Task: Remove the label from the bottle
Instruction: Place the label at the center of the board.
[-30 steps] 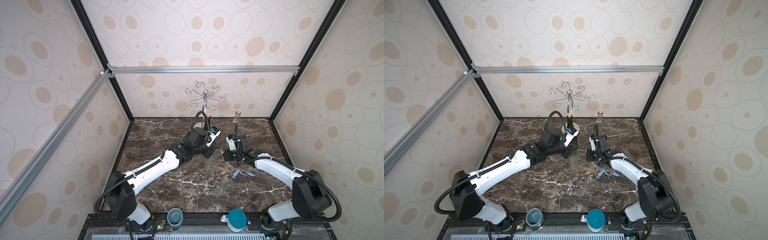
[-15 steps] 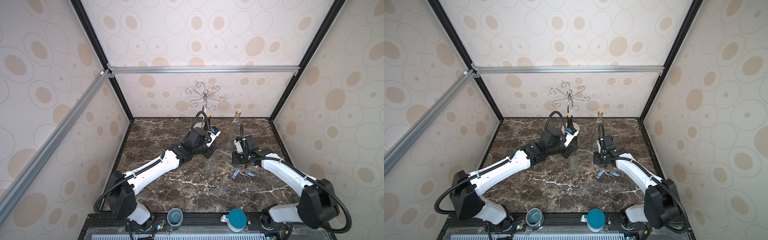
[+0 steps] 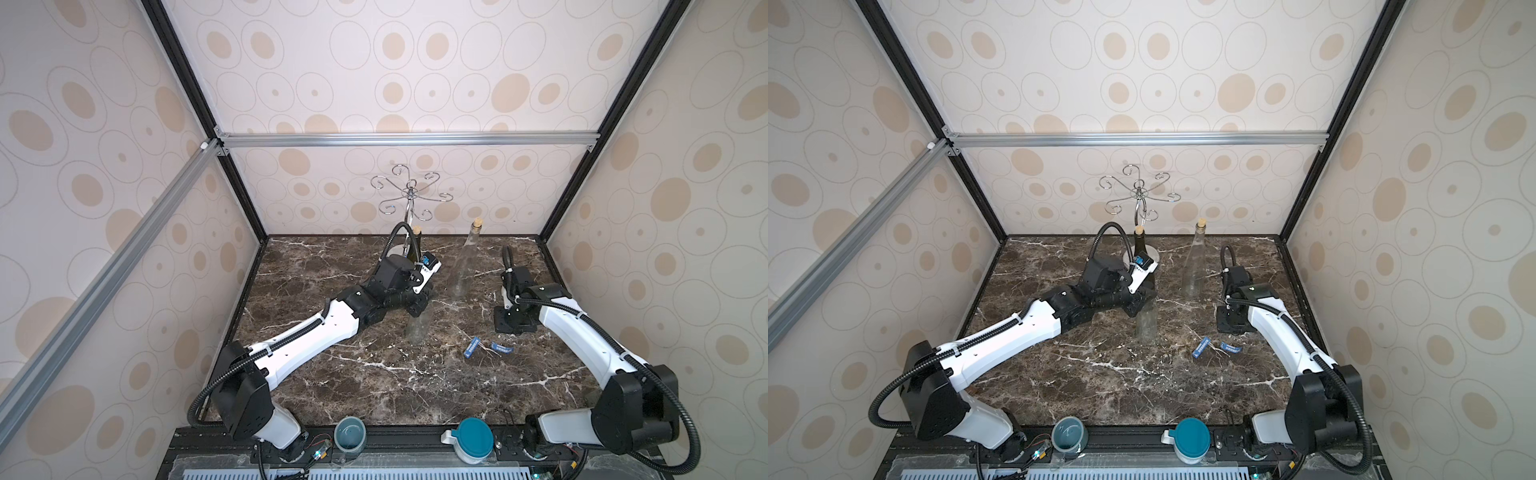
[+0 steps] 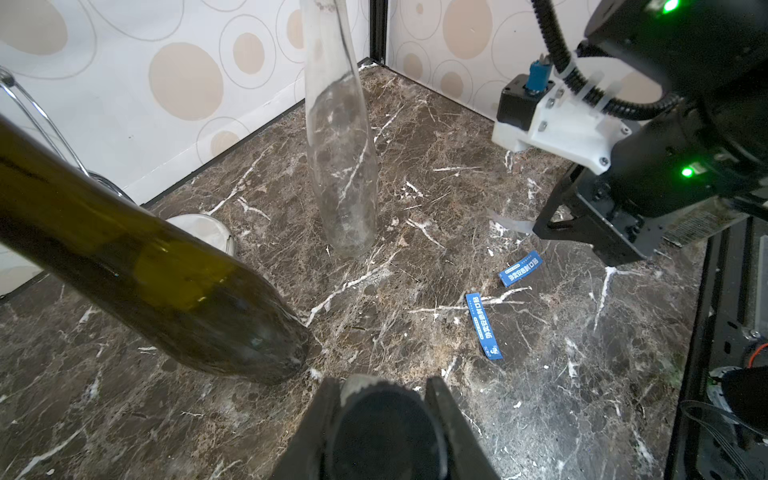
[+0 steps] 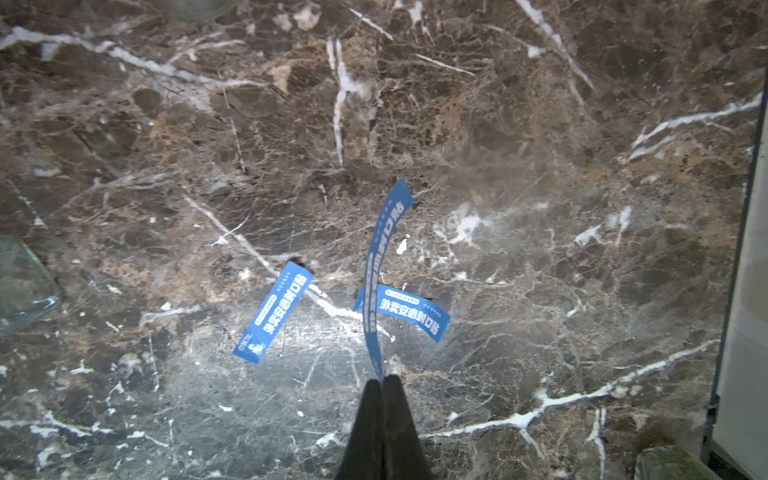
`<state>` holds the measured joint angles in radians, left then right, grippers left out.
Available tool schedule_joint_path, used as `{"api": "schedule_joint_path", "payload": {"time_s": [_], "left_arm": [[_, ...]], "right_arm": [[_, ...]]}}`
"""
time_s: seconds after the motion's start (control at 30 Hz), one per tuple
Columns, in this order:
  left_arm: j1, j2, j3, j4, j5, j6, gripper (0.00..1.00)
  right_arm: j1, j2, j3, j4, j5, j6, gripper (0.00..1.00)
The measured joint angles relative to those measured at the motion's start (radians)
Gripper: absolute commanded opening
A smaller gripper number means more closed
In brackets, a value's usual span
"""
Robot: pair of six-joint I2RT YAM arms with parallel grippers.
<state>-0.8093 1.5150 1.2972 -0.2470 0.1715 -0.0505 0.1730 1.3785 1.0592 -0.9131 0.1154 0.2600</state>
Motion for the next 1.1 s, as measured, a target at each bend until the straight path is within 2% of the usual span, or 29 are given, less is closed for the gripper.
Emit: {"api": "schedule_joint_path", "payload": {"time_s": [0.33, 0.67, 1.1], "left_arm": [[-0.001, 0.0, 0.0, 0.0, -0.005, 0.001, 0.19], [-0.001, 0.0, 0.0, 0.0, -0.006, 0.002, 0.19], [-0.002, 0.0, 0.0, -0.001, -0.009, 0.006, 0.19]], "right_arm": [[-0.097, 0.159, 0.04, -0.002, 0.021, -0.045, 0.0], [-0.114, 0.307, 0.048, 0.047, -0.001, -0.065, 0.0], [-0.119, 0.374, 0.064, 0.101, -0.065, -0.071, 0.16]]}}
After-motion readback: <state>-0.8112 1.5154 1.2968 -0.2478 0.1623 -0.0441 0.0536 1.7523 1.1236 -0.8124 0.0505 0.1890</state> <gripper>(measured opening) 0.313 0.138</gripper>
